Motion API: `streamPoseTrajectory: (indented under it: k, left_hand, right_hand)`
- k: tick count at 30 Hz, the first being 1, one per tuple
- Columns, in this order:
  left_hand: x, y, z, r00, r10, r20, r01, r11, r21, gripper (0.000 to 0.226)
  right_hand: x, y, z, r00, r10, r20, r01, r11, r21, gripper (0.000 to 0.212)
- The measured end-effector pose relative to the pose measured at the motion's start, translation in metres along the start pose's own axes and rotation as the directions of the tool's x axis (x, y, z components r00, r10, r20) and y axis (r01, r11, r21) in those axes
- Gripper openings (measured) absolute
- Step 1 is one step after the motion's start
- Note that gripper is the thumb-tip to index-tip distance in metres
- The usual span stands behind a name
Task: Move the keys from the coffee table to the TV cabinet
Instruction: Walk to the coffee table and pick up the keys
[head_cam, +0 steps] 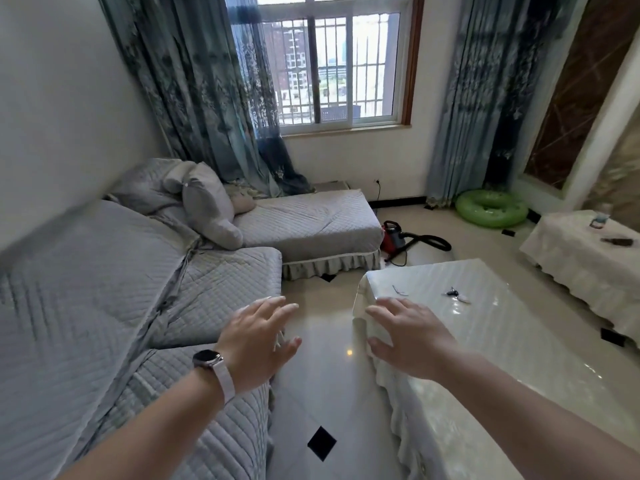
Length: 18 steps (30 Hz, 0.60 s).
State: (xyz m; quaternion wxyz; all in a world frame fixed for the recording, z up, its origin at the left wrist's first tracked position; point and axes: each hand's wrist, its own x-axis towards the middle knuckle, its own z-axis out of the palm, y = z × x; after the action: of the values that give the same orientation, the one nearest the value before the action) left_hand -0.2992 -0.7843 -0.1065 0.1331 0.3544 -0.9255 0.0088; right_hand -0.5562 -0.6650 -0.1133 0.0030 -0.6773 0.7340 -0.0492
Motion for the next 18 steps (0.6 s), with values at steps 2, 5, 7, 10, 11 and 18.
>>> streamPoseTrajectory:
  k: [2, 5, 7, 10, 11, 18]
  left_hand:
    - [0.03, -0.01, 0.011, 1.0, 0.013, 0.009, -0.013, 1.0, -0.007, 0.066]
    - [0.077, -0.029, 0.035, 0.998, 0.05, 0.028, -0.05, 0.998, -0.024, 0.064]
    - [0.11, -0.042, 0.057, 0.996, 0.083, 0.038, -0.082, 0.996, -0.038, 0.062]
    - [0.168, -0.064, 0.089, 0.991, 0.13, 0.036, -0.128, 0.99, -0.052, 0.06]
    - [0.19, -0.073, 0.099, 0.989, 0.146, 0.037, -0.144, 0.988, -0.059, 0.061]
    - [0.337, -0.131, 0.154, 0.964, 0.262, 0.047, -0.254, 0.959, -0.128, 0.061]
  right_hand:
    - [0.023, 0.012, 0.0, 1.0, 0.012, 0.014, -0.012, 1.0, 0.004, 0.073]
    - [0.061, 0.033, 0.006, 0.998, 0.062, 0.02, -0.062, 0.998, 0.008, 0.075]
    - [0.088, 0.045, 0.014, 0.997, 0.074, 0.03, -0.074, 0.997, 0.007, 0.067]
    - [0.132, 0.065, 0.028, 0.993, 0.113, 0.041, -0.113, 0.994, 0.002, 0.059]
    - [0.149, 0.072, 0.032, 0.989, 0.138, 0.053, -0.137, 0.99, -0.006, 0.059]
    - [0.262, 0.121, 0.05, 0.936, 0.33, 0.121, -0.328, 0.944, -0.035, 0.062]
